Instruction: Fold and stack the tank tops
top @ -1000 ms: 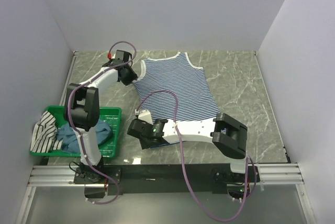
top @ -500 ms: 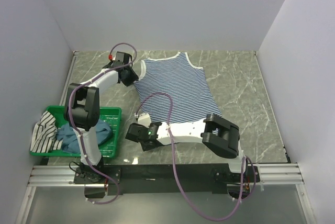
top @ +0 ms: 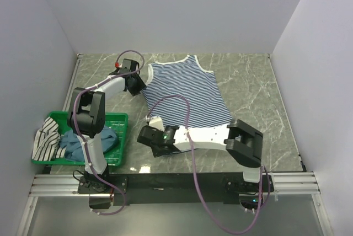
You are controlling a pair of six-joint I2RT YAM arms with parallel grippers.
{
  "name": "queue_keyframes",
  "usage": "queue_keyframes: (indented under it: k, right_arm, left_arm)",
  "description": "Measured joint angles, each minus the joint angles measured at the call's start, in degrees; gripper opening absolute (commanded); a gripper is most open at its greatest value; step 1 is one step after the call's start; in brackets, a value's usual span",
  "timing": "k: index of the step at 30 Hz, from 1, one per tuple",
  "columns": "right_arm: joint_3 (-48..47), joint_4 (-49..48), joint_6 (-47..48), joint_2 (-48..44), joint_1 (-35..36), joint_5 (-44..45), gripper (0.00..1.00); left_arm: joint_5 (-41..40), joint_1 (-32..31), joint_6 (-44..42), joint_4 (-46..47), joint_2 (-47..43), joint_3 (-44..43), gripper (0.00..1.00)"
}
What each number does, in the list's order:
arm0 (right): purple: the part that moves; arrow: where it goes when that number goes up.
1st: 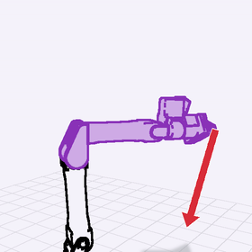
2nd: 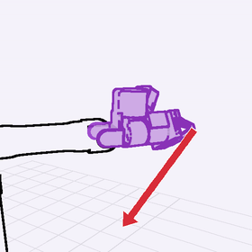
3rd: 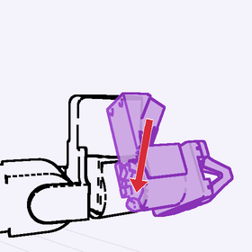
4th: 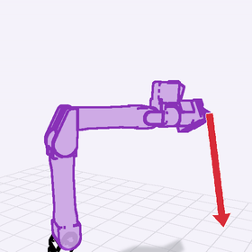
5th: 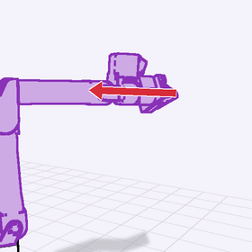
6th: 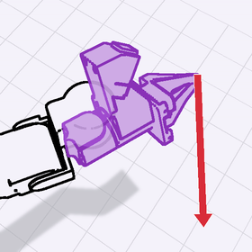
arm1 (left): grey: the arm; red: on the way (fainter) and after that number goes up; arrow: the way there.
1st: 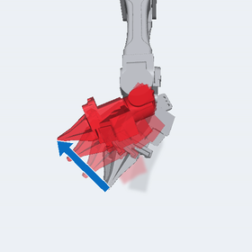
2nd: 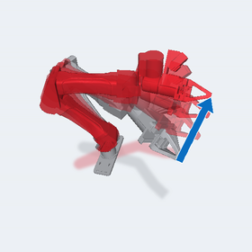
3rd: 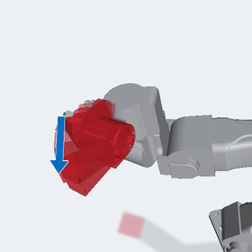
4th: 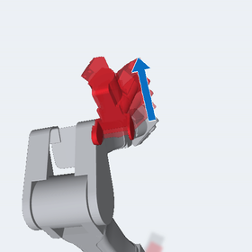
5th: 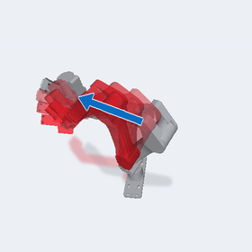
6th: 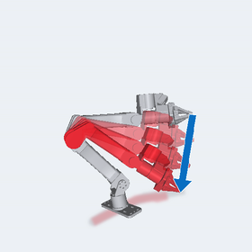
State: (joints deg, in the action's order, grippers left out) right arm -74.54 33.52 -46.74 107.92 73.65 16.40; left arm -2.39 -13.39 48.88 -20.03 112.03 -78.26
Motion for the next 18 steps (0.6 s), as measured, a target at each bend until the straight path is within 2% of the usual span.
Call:
queue_keyframes:
  k: [5, 18]
  right_arm:
    - [0.02, -1.38, 1.05, -3.87, -1.57, -2.4, 0.0]
    - [2.8, -4.61, 1.4, -4.11, -2.78, -7.58, 0.0]
  left_arm:
    - [0.0, -0.02, 0.07, 0.15, 0.0, 0.15, 0.43]
    - [-2.51, 0.0, -0.07, 0.24, 5.03, -2.8, 0.36]
